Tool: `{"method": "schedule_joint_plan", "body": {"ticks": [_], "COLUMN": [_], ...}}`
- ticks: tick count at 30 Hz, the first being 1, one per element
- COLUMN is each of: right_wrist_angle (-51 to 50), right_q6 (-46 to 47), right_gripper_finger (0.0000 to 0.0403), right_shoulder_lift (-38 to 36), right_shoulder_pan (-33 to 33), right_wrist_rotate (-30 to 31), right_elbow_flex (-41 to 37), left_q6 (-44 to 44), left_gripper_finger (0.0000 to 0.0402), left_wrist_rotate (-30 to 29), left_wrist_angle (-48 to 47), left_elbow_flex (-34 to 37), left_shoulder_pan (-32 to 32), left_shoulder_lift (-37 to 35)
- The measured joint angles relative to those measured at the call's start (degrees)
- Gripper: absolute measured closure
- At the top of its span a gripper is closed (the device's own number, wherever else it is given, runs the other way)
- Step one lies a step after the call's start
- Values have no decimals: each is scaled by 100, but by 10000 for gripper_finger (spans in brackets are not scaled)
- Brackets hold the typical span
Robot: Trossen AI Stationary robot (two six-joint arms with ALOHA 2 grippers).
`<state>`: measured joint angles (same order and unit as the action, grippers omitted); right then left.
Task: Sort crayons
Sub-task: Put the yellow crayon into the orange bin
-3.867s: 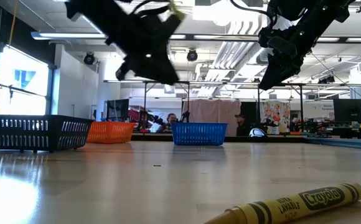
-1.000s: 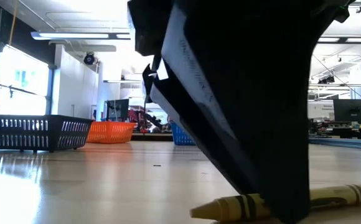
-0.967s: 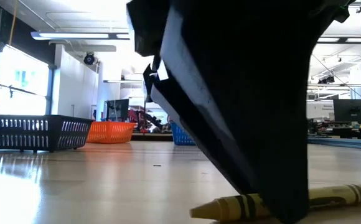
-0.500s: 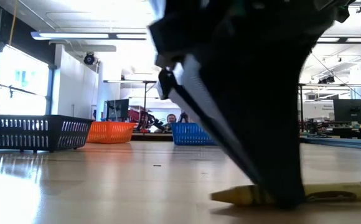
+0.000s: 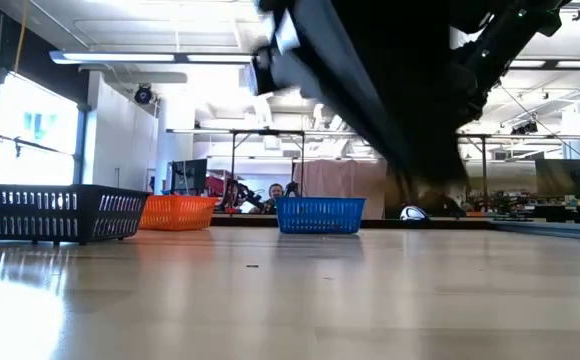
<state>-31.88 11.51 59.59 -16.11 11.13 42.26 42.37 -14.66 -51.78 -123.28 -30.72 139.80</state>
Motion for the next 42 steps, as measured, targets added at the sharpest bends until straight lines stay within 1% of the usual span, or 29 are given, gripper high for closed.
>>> {"method": "schedule_joint_plan", "body": {"ticks": [3,6,8,12,14,16,19,23,26,28,33,37,40,42], "right_wrist_angle": [-2,0,-2,-2,0,0,-2,-1,1,1,0,1,1,0], "right_q6": [0,0,0,0,-2,0,0,-1,0,-1,0,0,0,0], "right_gripper_finger": [279,279,279,279,279,279,279,279,279,279,279,279,279,279], "right_shoulder_lift": [0,0,0,0,0,0,0,0,0,1,0,0,1,2], "right_shoulder_pan": [-1,-1,0,-1,-1,-1,0,-1,-1,-1,-1,-1,0,-1], "right_wrist_rotate": [1,0,0,-1,0,1,0,0,0,0,-1,0,0,0], "right_elbow_flex": [0,0,0,0,0,0,0,0,2,2,2,2,2,2], "left_q6": [72,232,334,680,850,833,644,759,854,728,37,-515,-822,-996], "left_gripper_finger": [399,399,399,399,399,399,399,399,399,399,399,399,399,399], "left_wrist_rotate": [-425,-1055,-1420,-1896,-2093,-2201,-2225,-2360,-2440,-2369,-2150,-1948,-1773,-1695], "left_wrist_angle": [-431,-1206,-1864,-3245,-3798,-3794,-3769,-3574,-3188,-2695,-1053,180,1070,1440], "left_elbow_flex": [-9,-9,-8,40,227,588,1422,2721,3711,4378,5852,6714,7116,7282], "left_shoulder_pan": [-4,-14,21,227,380,575,921,1524,2082,2495,3577,4462,5054,5400], "left_shoulder_lift": [-317,-609,-772,-1079,-1256,-1535,-2232,-3154,-3939,-4434,-5460,-5982,-6215,-6247]}}
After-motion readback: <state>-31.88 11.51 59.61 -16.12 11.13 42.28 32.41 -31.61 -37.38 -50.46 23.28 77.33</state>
